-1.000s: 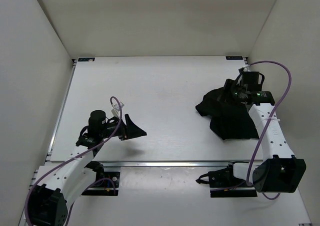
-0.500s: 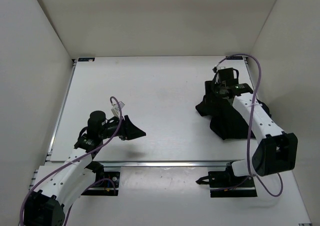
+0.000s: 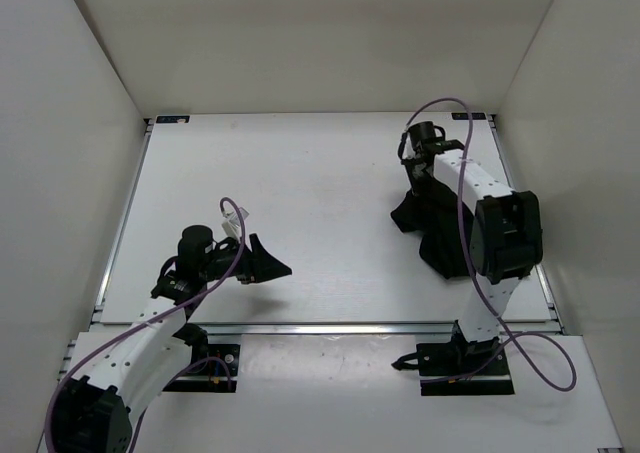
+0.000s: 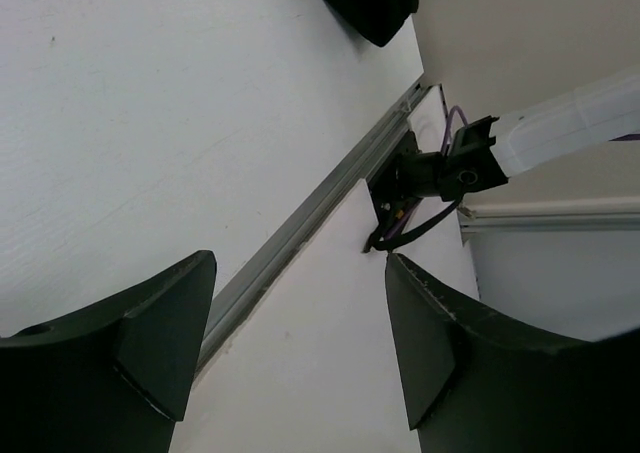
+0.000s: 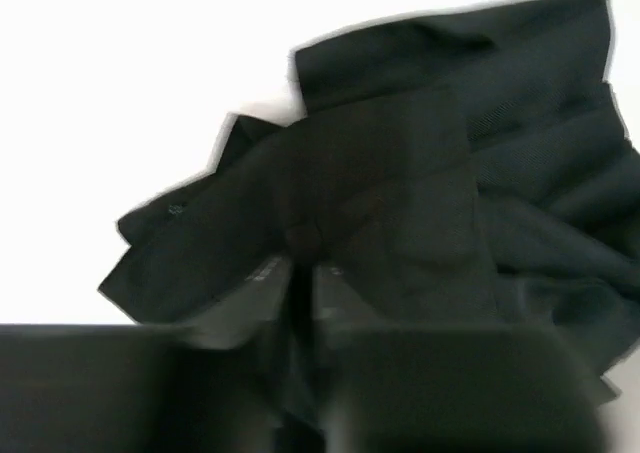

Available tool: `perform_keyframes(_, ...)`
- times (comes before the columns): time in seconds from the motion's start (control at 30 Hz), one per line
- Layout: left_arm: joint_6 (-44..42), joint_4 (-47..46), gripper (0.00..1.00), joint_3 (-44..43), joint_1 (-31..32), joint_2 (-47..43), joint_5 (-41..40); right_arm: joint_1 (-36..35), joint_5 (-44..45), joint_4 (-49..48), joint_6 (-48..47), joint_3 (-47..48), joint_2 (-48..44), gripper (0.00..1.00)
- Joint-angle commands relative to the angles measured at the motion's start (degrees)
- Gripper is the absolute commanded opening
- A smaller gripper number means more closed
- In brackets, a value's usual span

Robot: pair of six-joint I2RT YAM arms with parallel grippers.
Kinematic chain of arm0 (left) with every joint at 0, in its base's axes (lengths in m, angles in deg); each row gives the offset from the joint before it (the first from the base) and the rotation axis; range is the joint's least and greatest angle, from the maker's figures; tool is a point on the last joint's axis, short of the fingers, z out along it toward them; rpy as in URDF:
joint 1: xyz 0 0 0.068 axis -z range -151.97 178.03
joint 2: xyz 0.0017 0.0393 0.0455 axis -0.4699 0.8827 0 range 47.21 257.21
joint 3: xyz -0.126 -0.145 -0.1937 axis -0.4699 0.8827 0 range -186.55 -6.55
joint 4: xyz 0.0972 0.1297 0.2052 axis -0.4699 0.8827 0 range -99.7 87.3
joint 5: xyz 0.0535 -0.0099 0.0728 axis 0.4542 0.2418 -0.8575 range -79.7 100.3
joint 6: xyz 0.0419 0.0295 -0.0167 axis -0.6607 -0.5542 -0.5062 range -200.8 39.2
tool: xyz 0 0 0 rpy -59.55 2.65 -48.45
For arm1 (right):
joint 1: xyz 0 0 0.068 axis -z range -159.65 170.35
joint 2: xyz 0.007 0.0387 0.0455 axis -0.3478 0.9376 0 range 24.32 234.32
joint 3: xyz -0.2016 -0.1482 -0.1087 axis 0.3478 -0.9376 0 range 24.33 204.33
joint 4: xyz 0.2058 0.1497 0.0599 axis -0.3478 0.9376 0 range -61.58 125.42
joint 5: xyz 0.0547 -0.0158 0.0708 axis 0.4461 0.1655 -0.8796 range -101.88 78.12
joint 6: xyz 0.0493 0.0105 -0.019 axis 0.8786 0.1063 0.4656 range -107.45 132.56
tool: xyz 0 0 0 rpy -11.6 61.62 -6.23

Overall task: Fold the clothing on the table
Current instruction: Grab the skirt from the pile, then move the skirt to the center of the board

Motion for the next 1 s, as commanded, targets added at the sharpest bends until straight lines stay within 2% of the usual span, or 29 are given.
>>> perform_keyframes(0.0, -2.57, 0.45, 0.79, 0.02, -0.75, -0.42, -1.8, -3.37, -0.57, 4.16, -1.29, 7.25, 2.31, 0.0)
perform_keyframes(0.07, -7.03, 4.04, 0.81, -3.12, -0.93, 0.1, -4.78, -5.22, -1.97, 6.54, -0.68, 10.95, 2.68, 0.0)
perform_keyframes(0.1, -11.07, 12.15, 0.81, -7.15, -0.75, 0.97, -9.41, -6.54, -3.37, 8.81, 1.06, 14.71, 2.94, 0.0)
perform_keyframes(0.13, -12.42, 14.23, 0.81, -9.1, -0.49, 2.2, -11.46, -7.25, -3.82, 9.18, 1.78, 16.83, 2.24, 0.0)
perform_keyframes(0.2, -16.28, 21.08, 0.76, -18.22, -0.75, 4.22, -19.79, -10.84, -6.89, 10.85, 3.09, 22.37, 0.84, 0.0)
perform_keyframes(0.23, -16.73, 22.15, 0.73, -20.61, -0.66, 5.63, -21.31, -11.47, -7.86, 10.85, 3.63, 26.39, 0.22, 0.0)
perform_keyframes(0.3, -17.09, 24.79, 0.7, -27.54, -1.1, 7.13, -25.79, -14.45, -9.53, 9.98, 4.85, 31.94, -2.15, 0.0)
perform_keyframes(0.37, -16.65, 26.9, 0.68, -31.16, -1.89, 8.71, -27.73, -15.34, -14.96, 6.74, 8.28, 36.26, -6.88, 0.0)
perform_keyframes(0.47, -17.17, 29.36, 0.68, -36.09, -1.63, 10.12, -30.46, -15.17, -21.21, 0.24, 12.68, 36.29, -14.87, 0.0)
perform_keyframes(0.57, -17.27, 31.56, 0.67, -40.13, -2.24, 10.56, -33.79, -12.54, -25.6, -4.51, 18.13, 27.16, -23.66, 0.0)
perform_keyframes(0.67, -18.05, 33.84, 0.69, -44.44, -1.63, 10.74, -37.4, -9.98, -24.49, -5.41, 19.98, 9.53, -31.31, 0.01)
perform_keyframes(0.73, -18.67, 34.73, 0.7, -46.73, -0.85, 11.09, -38.81, -6.57, -25.7, -4.88, 21.99, 1.09, -34.5, 0.0)
perform_keyframes(0.8, -19.72, 35.08, 0.71, -47.18, -0.15, 10.92, -38.99, -3.76, -28.33, -4.44, 24.36, -9.29, -38.79, 0.0)
perform_keyframes(0.97, -19.9, 33.68, 0.73, -43.93, -0.05, 10.56, -35.49, 0.91, -28.69, -2.42, 29.2, -25.13, -45.3, 0.0)
